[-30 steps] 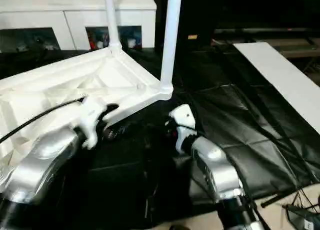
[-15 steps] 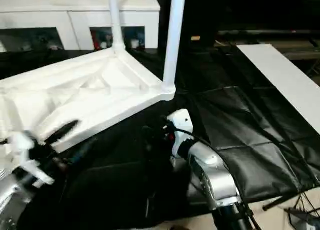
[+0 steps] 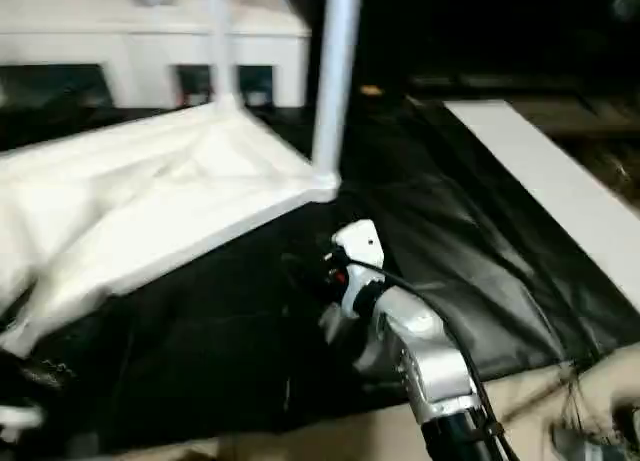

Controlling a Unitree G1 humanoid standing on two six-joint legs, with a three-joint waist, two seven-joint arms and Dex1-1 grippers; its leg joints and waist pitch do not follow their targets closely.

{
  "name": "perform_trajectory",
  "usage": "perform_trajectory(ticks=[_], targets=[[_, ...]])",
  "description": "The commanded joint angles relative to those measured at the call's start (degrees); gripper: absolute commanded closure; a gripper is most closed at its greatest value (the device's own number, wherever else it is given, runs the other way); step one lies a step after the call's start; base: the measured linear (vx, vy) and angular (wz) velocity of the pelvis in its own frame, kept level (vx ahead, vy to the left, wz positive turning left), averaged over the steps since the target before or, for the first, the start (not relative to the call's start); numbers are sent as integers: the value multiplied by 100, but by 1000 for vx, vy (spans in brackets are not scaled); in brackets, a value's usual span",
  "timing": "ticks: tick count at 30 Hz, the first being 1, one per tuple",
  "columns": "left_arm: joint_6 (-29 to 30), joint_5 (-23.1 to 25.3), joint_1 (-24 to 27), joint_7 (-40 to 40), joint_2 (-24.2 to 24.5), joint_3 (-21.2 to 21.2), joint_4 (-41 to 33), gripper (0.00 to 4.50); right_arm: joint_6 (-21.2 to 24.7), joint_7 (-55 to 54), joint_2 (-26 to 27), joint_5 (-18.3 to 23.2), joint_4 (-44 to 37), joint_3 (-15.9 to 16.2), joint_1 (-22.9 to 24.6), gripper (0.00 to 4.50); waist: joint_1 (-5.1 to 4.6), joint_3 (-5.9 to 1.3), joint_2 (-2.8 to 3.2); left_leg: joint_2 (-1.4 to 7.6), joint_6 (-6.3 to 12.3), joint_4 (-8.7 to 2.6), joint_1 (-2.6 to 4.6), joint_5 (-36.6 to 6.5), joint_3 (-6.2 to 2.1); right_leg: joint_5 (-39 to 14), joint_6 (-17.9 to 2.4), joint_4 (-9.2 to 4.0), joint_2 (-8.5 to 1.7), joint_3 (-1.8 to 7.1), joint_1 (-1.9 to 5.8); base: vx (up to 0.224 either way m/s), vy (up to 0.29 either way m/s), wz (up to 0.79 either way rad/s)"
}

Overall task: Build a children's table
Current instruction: Rotate table base

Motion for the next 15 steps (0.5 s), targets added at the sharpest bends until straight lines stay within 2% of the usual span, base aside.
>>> perform_trajectory(ticks=[1,2,3,4,5,6,7,8,9,10,11,12,13,14,15], targets=[[-145,121,-104,224,67,125,-49,6,-37,34,-20,4,46,-55,2,129,-126,-26,92,233,-331,90,159,-702,-558,-4834,-511,-1356,-1018,456,-29,-55,54,-20],[-255,226,-89,416,-82,198,2,6,-45,63,-28,5,75,-54,-30,129,-191,10,169,395,-812,-537,211,-2744,-553,-3941,-430,-963,-297,37,-136,-55,54,-20],[-303,277,-83,451,-112,207,25,6,-47,84,-31,12,80,-50,-38,129,-231,-52,197,485,-944,-723,274,-3796,-591,-3302,-361,-837,-115,12,-91,-80,46,4],[-417,376,-62,529,-189,215,83,6,-51,148,-42,32,82,-32,-53,129,-238,-93,328,520,-962,-933,284,-4634,-611,-2132,-506,-736,-66,6,43,-66,25,2],[-447,425,-55,576,-233,200,103,6,-65,208,-58,40,71,-6,-57,129,-290,-100,308,525,-807,-1048,218,-4534,-557,-1445,-644,-722,-111,2,186,-66,25,2],[-461,480,-57,629,-250,157,119,6,-57,303,-70,84,42,22,-54,129,-294,-92,309,486,-748,-1096,175,-4239,-498,-1376,-642,-778,-183,28,265,-54,31,-9],[-454,496,-61,637,-247,143,121,6,-47,336,-69,108,28,29,-51,129,-305,-57,278,462,-749,-1101,161,-4203,-471,-1666,-590,-855,-217,37,253,-69,18,-10],[-402,499,-116,661,-225,119,125,6,-24,397,-65,154,11,39,-51,129,-313,-33,251,435,-785,-1078,213,-4218,-441,-2342,-504,-978,-273,45,203,-69,18,-10],[-224,469,-254,654,-132,74,146,6,-19,498,-58,214,-29,77,-40,129,-315,-26,268,422,-800,-1063,247,-4263,-442,-2633,-470,-1028,-293,35,183,-72,3,-6],[-93,445,-352,647,-66,44,160,6,-20,565,-54,250,-56,105,-33,129,-342,-8,233,404,-795,-1056,293,-4362,-431,-3121,-358,-1110,-276,-36,171,-89,-11,-3],[44,493,-549,743,77,93,239,6,60,774,-44,417,-158,147,-8,129,-346,29,296,399,-782,-1134,323,-4555,-383,-3325,-277,-1146,-174,-198,181,-89,-11,-3],[191,491,-764,864,226,195,358,6,160,1041,-60,589,-279,222,20,129,-265,24,401,501,-739,-1588,-28,-4975,-205,-2416,-351,-495,106,-432,598,-126,-32,3],[289,548,-963,1025,347,333,500,6,254,1301,-86,730,-385,301,39,129,-1,-25,437,569,-759,-1798,-482,-5192,-87,-1404,-362,360,130,-361,992,-131,-66,27],[289,548,-963,1025,347,333,500,0,254,1301,-86,730,-385,301,39,112,334,12,430,485,-692,-1790,-710,-5042,197,-1090,-312,428,220,-348,972,-131,-66,27],[291,588,-1107,1161,436,493,629,0,317,1516,-129,813,-459,386,56,102,45,-206,-272,220,-602,-157,599,-1974,99,-4600,219,-900,-476,350,-181,46,-164,23]])
